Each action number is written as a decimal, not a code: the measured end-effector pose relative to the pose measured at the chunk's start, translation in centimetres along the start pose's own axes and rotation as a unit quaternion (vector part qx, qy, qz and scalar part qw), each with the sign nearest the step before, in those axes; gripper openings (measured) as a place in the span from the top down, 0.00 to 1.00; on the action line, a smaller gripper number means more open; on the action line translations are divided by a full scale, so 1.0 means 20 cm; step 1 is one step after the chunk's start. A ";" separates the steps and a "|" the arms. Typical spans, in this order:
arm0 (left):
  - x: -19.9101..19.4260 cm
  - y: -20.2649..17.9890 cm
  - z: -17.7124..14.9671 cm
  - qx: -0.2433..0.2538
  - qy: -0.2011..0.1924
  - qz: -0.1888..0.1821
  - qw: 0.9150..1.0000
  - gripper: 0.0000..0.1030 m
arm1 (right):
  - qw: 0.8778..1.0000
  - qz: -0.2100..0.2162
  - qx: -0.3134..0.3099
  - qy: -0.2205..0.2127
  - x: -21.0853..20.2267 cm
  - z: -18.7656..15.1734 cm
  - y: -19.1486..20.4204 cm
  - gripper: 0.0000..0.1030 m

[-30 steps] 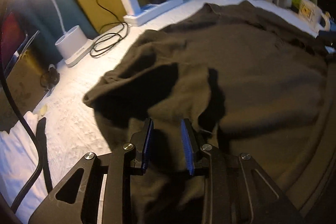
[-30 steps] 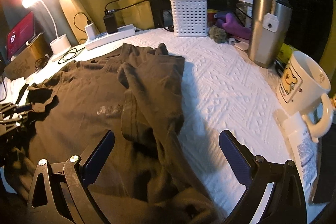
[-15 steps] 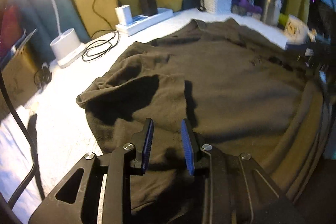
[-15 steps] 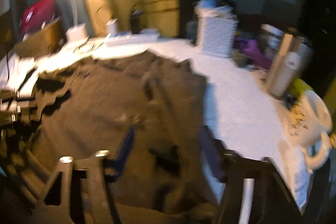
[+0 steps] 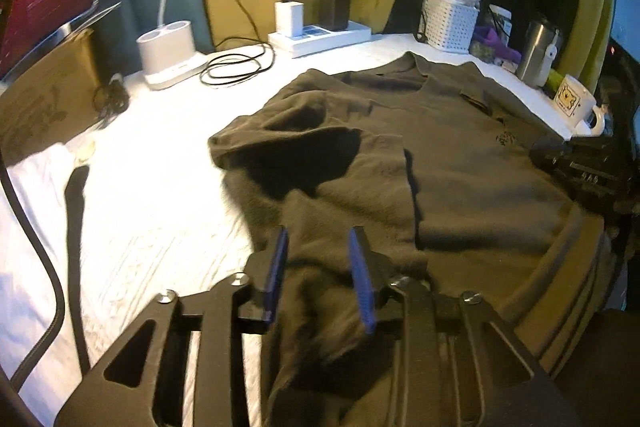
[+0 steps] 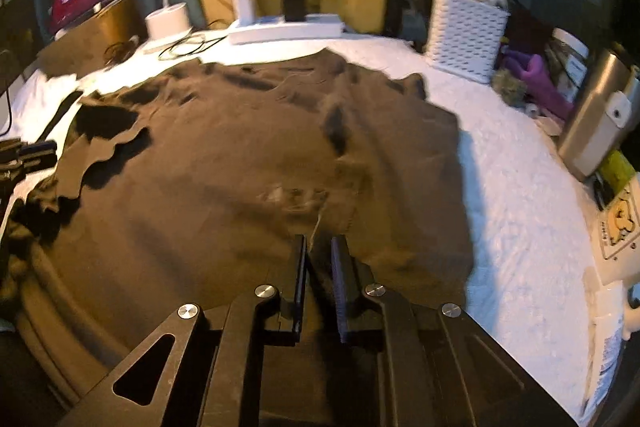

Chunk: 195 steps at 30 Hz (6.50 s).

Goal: Fold small clothes

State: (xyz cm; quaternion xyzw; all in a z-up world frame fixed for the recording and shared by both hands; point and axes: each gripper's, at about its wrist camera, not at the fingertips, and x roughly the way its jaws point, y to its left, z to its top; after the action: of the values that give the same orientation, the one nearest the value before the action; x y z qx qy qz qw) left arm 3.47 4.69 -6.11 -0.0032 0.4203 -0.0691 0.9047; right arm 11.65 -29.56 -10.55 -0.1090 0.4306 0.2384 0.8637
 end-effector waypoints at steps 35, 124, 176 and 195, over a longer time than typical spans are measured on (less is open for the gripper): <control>-0.28 -0.11 -0.40 0.048 0.023 -0.013 0.999 0.92 | 0.994 -0.052 0.096 -0.024 -0.43 -0.48 -0.28 0.86; -0.49 -0.07 -0.15 0.012 -0.132 -0.005 0.991 0.86 | 0.985 -0.081 0.050 -0.141 -0.82 -0.32 -0.21 0.89; -0.10 0.14 -0.27 -0.082 -0.010 -0.055 0.995 0.83 | 0.995 -0.049 0.059 -0.065 -0.33 -0.16 -0.30 0.91; -0.43 -0.02 -0.07 -0.008 -0.129 -0.002 0.992 0.94 | 0.978 -0.081 0.057 -0.184 -0.81 -0.10 -0.33 0.92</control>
State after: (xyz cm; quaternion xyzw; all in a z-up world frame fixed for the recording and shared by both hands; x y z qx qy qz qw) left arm -3.10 5.48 -0.47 -0.0200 0.3004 -0.0668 0.9513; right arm 5.22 -41.28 1.02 -0.0479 0.2669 0.1587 0.9494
